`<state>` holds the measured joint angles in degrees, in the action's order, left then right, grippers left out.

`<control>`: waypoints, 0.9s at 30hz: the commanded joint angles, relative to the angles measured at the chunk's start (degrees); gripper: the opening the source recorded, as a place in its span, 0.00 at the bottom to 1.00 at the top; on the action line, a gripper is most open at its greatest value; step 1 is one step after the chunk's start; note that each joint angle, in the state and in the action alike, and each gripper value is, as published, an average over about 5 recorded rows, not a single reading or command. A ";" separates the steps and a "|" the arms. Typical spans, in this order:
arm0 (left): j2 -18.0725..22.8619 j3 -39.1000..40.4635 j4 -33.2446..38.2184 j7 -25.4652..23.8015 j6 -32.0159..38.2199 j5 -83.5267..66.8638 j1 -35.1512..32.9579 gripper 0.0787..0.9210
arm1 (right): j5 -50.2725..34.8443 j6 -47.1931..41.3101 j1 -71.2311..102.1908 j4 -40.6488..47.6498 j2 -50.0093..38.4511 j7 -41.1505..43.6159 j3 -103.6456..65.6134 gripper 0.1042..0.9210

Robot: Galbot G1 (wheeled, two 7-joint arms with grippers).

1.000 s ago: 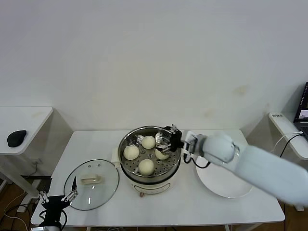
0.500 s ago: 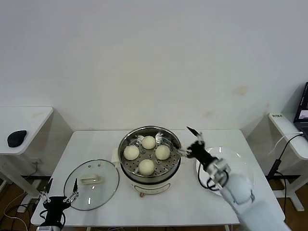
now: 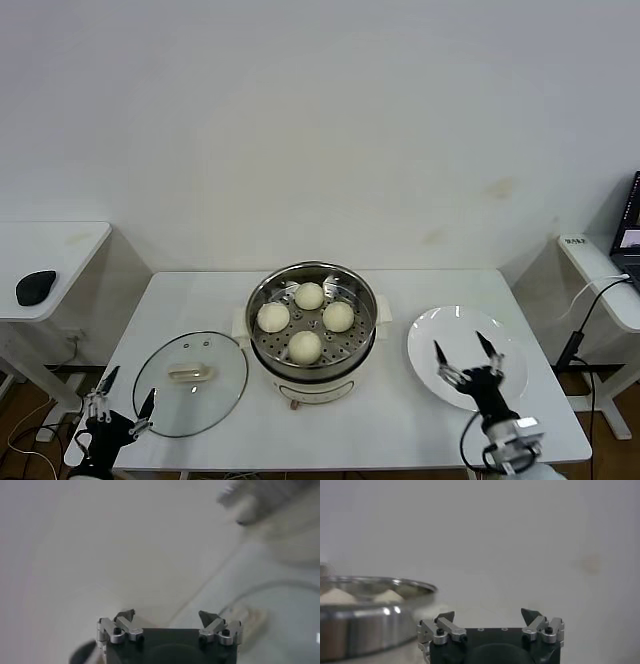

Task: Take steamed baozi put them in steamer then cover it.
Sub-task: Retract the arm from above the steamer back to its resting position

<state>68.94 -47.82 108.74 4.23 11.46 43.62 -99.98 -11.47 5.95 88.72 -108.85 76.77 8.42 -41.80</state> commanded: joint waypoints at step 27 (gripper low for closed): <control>-3.29 12.66 -21.57 2.21 0.73 20.54 23.10 0.88 | 5.14 -2.34 8.73 0.02 8.83 -4.90 -10.61 0.88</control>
<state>66.08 -37.34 92.91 6.19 12.22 62.61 -83.89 -7.25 3.64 96.48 -108.83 84.43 3.93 -51.61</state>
